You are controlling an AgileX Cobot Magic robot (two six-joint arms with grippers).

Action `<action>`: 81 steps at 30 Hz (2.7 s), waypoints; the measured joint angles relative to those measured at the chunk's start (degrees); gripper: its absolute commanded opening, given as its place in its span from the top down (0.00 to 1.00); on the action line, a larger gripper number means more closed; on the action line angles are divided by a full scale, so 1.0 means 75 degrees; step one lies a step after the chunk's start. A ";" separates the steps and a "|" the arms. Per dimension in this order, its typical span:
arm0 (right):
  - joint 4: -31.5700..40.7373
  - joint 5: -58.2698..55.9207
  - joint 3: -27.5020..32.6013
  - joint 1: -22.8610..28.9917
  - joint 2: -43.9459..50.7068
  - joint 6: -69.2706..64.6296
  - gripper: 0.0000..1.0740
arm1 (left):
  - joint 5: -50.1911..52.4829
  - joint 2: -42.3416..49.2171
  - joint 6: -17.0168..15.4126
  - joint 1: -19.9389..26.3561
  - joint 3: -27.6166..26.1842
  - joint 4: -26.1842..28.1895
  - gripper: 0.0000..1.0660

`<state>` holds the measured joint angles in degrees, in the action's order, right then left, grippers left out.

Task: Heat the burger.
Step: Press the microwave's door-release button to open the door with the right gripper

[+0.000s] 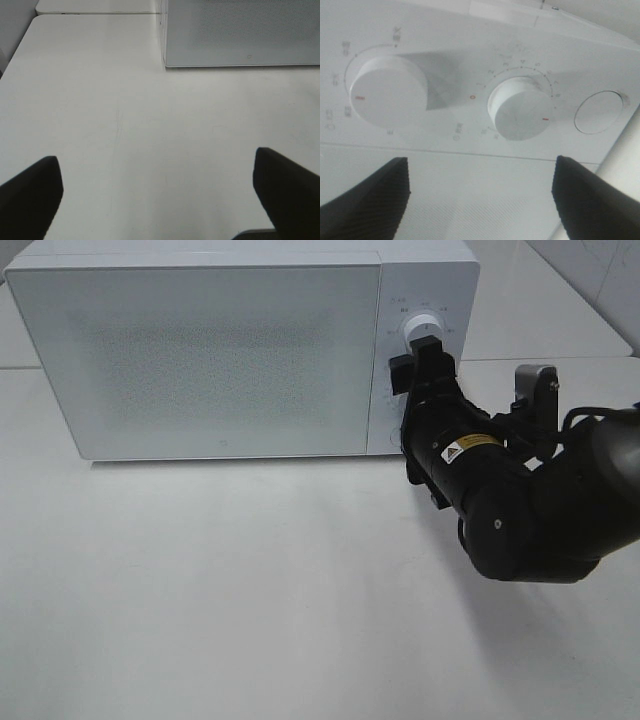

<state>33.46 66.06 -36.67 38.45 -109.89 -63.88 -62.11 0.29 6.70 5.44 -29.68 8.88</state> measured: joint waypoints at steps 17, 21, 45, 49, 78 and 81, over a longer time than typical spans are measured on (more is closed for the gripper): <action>-0.2024 -0.6532 0.0130 -0.1482 0.2498 0.6623 0.29 | 0.0000 0.0000 0.0000 0.0000 0.0000 -0.0008 0.08; -0.2590 -0.7731 -0.0046 -0.1665 0.2689 0.7059 0.29 | 0.0000 0.0000 0.0000 0.0000 0.0000 -0.0008 0.08; -0.4461 -1.4530 -0.0710 -0.1704 0.6028 0.7578 0.29 | 0.0000 0.0000 0.0000 0.0000 0.0000 -0.0008 0.08; -0.4461 -1.5096 -0.0710 -0.1704 0.7036 0.7716 0.29 | 0.0000 0.0000 0.0000 0.0000 0.0000 -0.0008 0.08; -0.4553 -1.6394 0.0772 -0.3010 1.3988 0.8212 0.29 | 0.0000 0.0000 0.0000 0.0000 0.0000 -0.0008 0.08; -0.4561 -1.6440 0.1016 -0.3018 1.4377 0.8212 0.29 | 0.0000 0.0000 0.0000 0.0000 0.0000 -0.0008 0.08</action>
<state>-0.74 -57.24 -29.05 15.81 -2.06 -2.29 -62.11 0.29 6.70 5.44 -29.68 8.82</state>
